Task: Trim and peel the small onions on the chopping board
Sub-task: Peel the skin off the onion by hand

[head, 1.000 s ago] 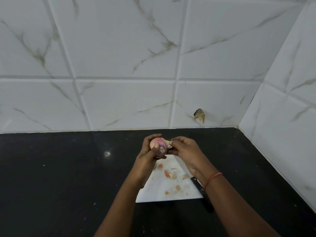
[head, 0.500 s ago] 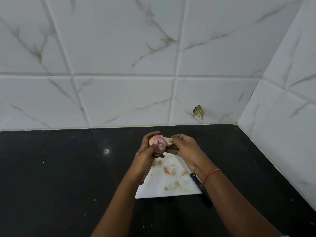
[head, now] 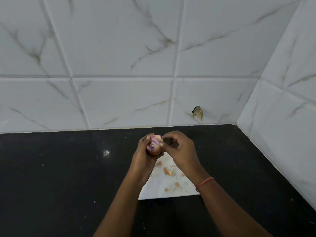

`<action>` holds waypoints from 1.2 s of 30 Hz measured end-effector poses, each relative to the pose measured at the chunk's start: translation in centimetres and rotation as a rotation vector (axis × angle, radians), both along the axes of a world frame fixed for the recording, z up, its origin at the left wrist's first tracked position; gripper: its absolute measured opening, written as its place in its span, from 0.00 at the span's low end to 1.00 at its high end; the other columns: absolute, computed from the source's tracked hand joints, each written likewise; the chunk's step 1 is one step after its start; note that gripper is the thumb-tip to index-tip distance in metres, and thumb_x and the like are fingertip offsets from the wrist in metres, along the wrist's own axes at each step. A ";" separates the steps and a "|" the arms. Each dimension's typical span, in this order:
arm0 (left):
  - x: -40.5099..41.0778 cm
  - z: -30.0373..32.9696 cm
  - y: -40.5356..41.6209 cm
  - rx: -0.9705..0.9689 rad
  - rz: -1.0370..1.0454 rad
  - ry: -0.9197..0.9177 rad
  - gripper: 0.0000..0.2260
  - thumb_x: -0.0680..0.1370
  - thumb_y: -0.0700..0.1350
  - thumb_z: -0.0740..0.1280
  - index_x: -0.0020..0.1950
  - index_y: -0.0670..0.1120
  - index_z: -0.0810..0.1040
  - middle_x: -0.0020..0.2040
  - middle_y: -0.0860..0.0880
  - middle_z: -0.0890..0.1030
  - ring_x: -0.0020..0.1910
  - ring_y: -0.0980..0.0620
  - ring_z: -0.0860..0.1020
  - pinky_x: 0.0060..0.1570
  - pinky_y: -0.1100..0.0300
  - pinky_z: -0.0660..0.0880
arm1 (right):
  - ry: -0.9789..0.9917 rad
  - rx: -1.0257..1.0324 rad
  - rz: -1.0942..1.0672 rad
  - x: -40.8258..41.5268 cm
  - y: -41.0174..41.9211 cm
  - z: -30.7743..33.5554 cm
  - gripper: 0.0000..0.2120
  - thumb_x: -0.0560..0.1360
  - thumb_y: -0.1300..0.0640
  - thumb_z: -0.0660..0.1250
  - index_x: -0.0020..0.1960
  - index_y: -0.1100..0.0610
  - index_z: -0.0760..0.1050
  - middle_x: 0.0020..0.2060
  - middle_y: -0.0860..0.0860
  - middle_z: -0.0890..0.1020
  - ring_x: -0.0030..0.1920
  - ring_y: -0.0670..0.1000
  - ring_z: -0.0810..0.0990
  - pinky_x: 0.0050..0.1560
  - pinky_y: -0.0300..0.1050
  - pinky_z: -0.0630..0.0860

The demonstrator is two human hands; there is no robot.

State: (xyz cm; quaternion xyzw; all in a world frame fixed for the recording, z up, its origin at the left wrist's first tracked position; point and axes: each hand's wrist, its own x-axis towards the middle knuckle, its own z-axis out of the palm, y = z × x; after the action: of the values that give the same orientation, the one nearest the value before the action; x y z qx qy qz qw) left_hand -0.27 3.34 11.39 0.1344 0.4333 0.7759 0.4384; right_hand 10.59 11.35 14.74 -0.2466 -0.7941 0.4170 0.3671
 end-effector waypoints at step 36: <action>1.4 1.2 -0.2 0.034 -0.011 -0.320 0.11 0.78 0.45 0.69 0.58 0.42 0.79 0.52 0.41 0.82 0.44 0.51 0.82 0.39 0.60 0.82 | 0.202 -0.593 -0.073 -0.1 0.1 1.1 0.04 0.78 0.65 0.64 0.52 0.64 0.75 0.43 0.61 0.84 0.40 0.60 0.86 0.38 0.48 0.83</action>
State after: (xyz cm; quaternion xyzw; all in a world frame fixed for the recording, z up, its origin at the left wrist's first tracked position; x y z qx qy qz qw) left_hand 1.12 3.19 12.63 0.0187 0.3440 0.7922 0.5037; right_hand 10.46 11.47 15.84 -0.3287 -0.5879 0.6393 0.3709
